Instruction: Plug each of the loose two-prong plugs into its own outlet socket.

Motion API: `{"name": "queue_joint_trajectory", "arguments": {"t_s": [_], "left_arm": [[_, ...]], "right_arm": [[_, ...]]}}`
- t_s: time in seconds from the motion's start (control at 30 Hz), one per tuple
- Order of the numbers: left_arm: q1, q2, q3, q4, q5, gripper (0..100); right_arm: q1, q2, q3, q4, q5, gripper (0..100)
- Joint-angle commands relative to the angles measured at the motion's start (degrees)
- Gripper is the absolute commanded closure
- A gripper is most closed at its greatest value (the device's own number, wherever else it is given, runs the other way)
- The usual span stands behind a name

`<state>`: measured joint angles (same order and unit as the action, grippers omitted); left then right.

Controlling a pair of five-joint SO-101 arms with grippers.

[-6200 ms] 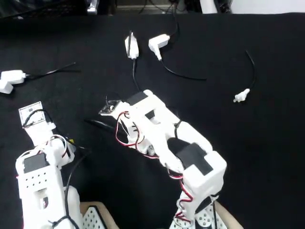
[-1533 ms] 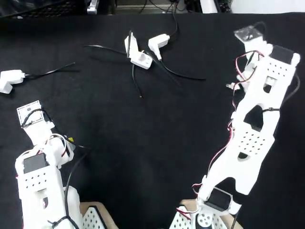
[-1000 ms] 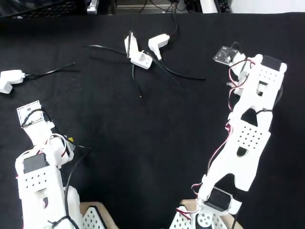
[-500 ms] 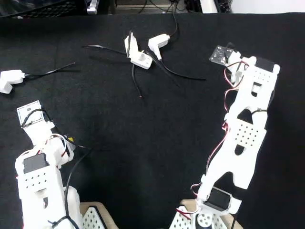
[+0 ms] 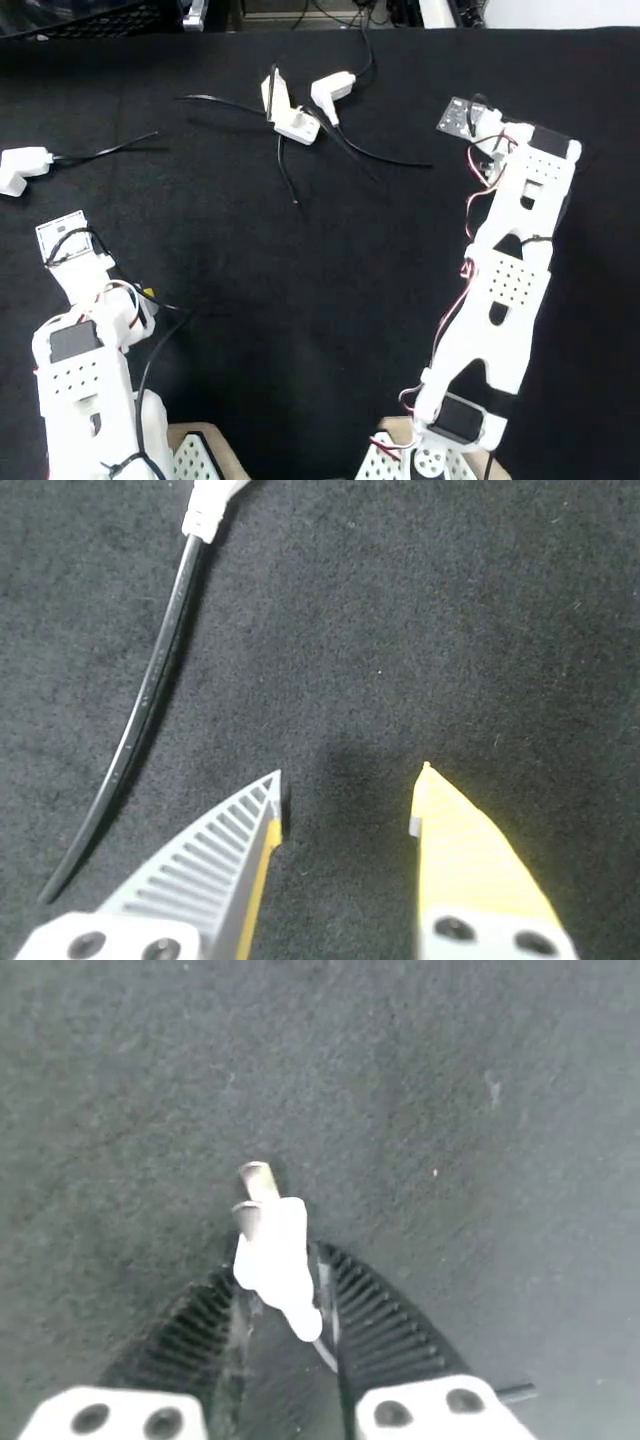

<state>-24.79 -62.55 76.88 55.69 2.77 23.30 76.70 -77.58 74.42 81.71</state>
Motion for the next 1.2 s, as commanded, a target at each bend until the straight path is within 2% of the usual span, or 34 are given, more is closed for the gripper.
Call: {"name": "queue_joint_trajectory", "arguments": {"t_s": [0.0, 0.1, 0.2, 0.33, 0.43, 0.63, 0.8, 0.93, 1.0, 1.17], "left_arm": [[0.75, -0.70, -0.22, -1.05, 0.00, 79], [0.75, -0.70, -0.22, -1.05, 0.00, 79], [0.75, -0.70, -0.22, -1.05, 0.00, 79], [0.66, -0.70, -0.22, -1.05, 0.00, 79], [0.48, -0.70, -0.22, -1.05, 0.00, 79], [-0.92, -0.79, -0.31, -0.88, 0.09, 79], [-12.53, -0.79, -0.84, -0.88, 0.26, 79], [-26.07, -0.79, -2.59, 1.76, 0.09, 79], [-34.15, -0.70, -3.65, 4.31, -0.35, 79], [-51.82, -0.18, -3.56, 5.63, -9.32, 79]], "right_arm": [[-0.97, -0.13, -9.27, 9.76, -0.88, 98.6], [-2.64, -0.57, -19.21, 21.19, -4.84, 98.6], [-5.01, -7.25, -17.36, 26.99, -9.85, 98.6], [-8.44, -15.16, -17.45, 26.73, -25.32, 98.6], [-12.75, -19.56, -15.34, 26.81, -31.03, 98.6], [-27.78, -28.26, -6.02, 26.81, -44.84, 98.6], [-44.66, -33.71, -0.48, 26.73, -51.69, 98.6], [-56.44, -34.77, 0.66, 26.46, -59.08, 98.5], [-60.92, -34.51, 1.36, 26.46, -60.84, 98.4], [-66.64, -32.04, 8.84, 26.55, -60.84, 98.4]]}}
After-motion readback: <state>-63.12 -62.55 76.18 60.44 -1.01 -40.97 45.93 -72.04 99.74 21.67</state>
